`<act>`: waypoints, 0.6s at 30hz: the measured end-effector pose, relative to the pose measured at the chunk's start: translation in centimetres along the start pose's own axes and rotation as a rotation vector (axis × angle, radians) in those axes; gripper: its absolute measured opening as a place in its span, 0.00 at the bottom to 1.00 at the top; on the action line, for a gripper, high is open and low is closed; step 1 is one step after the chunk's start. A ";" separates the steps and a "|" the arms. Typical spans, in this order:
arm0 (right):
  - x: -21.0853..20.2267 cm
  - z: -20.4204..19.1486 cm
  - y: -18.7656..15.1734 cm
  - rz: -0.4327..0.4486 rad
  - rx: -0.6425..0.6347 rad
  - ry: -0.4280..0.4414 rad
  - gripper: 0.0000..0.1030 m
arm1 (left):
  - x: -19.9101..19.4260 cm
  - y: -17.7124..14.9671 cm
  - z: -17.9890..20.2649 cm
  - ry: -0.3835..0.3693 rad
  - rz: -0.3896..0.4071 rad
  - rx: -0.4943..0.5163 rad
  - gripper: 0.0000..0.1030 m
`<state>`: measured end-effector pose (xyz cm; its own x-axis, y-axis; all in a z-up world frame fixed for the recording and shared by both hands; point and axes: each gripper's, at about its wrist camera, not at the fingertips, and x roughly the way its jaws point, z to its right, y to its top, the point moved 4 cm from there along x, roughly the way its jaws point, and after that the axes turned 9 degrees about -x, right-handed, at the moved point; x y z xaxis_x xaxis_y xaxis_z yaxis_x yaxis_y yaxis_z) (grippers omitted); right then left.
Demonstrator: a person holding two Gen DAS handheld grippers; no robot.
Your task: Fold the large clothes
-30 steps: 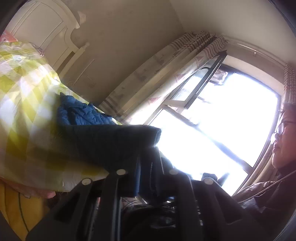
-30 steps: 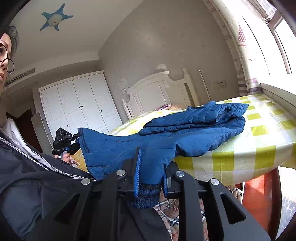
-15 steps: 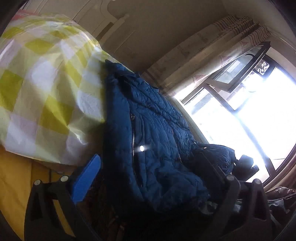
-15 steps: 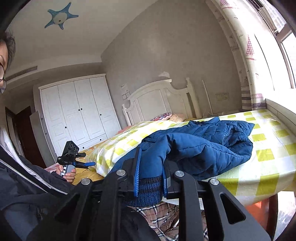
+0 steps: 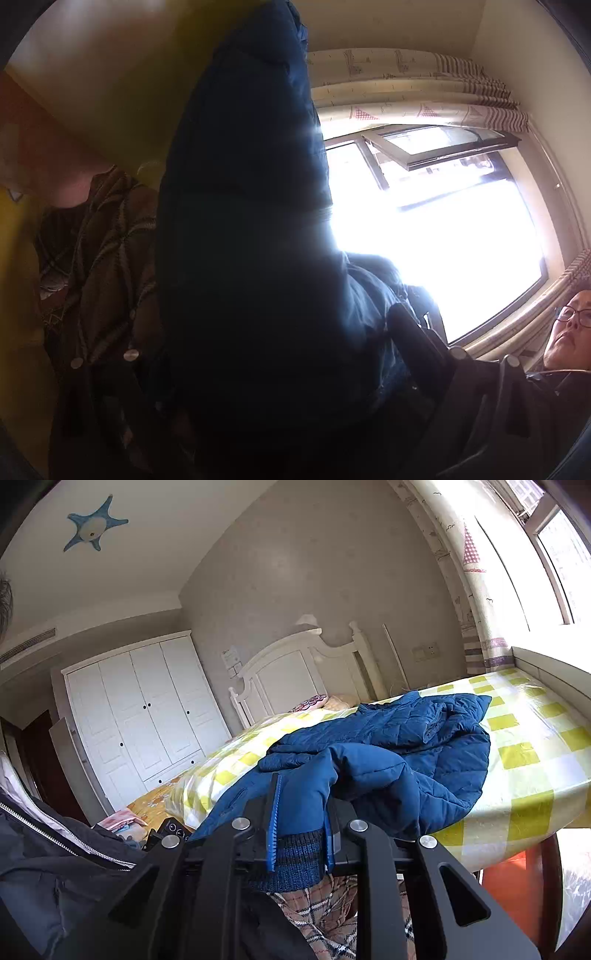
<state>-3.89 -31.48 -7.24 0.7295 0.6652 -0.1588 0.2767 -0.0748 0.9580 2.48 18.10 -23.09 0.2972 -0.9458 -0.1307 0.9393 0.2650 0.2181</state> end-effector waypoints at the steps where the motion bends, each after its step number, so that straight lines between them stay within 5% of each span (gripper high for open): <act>1: 0.0 0.0 -0.1 -0.002 0.001 -0.001 0.20 | 0.2 -0.2 0.8 0.019 0.016 0.042 0.48; 2: 0.0 0.0 -0.1 -0.008 -0.002 -0.004 0.20 | -0.3 -0.3 1.9 0.050 0.058 0.081 0.35; 4: -0.1 -0.1 -0.2 -0.011 -0.008 -0.013 0.20 | -1.8 -0.7 5.3 0.143 0.150 0.197 0.25; 6: -0.5 -0.1 0.2 0.017 0.002 -0.017 0.20 | -2.9 -1.0 9.9 0.200 0.221 0.319 0.22; 10: -0.7 0.6 3.7 0.106 -0.005 -0.066 0.20 | -3.2 1.6 19.3 0.166 0.309 0.486 0.22; 15: 7.5 8.7 11.8 0.057 0.101 -0.258 0.20 | 2.2 16.3 24.3 0.216 0.300 0.317 0.27; 18: 16.3 17.4 14.5 -0.125 0.260 -0.333 0.22 | 9.2 27.6 24.4 0.456 0.279 0.266 0.34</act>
<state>22.87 -34.66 -0.10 0.8304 0.4085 -0.3789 0.4930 -0.2219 0.8412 26.93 12.18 5.29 0.6257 -0.6555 -0.4229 0.7572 0.3801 0.5312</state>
